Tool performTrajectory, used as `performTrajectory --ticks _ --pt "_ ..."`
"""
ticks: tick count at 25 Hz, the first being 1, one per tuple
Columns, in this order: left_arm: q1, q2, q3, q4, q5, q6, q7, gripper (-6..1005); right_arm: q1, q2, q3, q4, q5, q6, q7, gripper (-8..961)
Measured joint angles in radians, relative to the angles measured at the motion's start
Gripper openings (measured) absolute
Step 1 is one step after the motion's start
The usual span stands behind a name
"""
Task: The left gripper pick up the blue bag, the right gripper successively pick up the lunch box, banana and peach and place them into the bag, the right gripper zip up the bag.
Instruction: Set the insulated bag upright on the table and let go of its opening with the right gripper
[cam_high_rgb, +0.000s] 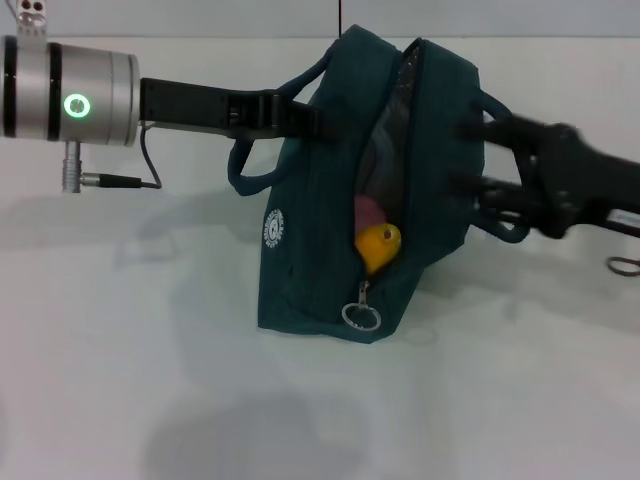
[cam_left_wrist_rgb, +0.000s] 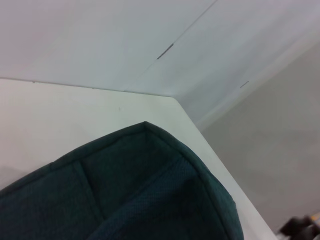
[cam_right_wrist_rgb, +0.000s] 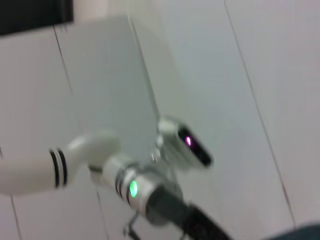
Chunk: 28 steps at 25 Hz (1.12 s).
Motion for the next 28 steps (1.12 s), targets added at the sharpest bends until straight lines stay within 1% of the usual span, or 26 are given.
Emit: performTrajectory --ticks 4,7,10,13,15,18,23,25,28 --pt "0.005 0.002 -0.003 0.000 0.000 0.000 0.006 52 -0.108 -0.003 0.025 -0.065 0.051 -0.005 -0.062 731" --pt "0.008 0.002 -0.003 0.000 0.000 0.000 0.007 52 -0.163 -0.006 0.094 -0.055 0.047 0.027 -0.092 730" --pt "0.011 0.002 -0.003 0.000 0.000 -0.001 0.011 52 -0.195 -0.009 0.134 -0.026 0.045 0.065 -0.120 730" --pt "0.012 0.002 -0.003 0.000 0.000 -0.002 0.011 52 -0.203 -0.008 0.135 -0.016 0.041 0.109 -0.131 729" --pt "0.012 0.001 -0.003 0.000 0.000 -0.002 0.011 52 -0.194 -0.005 0.129 -0.016 0.027 0.152 -0.132 729" --pt "0.012 0.001 -0.003 0.000 0.000 -0.003 0.011 52 -0.162 -0.002 0.100 -0.013 0.018 0.240 -0.130 729" --pt "0.012 0.000 -0.003 0.000 0.000 -0.003 0.011 52 -0.074 -0.001 0.027 0.011 0.017 0.454 -0.130 728" --pt "0.011 -0.001 -0.003 0.000 0.000 -0.003 0.011 52 -0.025 0.003 0.020 0.033 0.022 0.558 -0.135 728" --pt "0.011 -0.001 -0.003 0.000 -0.003 0.005 0.007 52 0.005 0.011 0.031 0.046 0.081 0.639 -0.181 727"
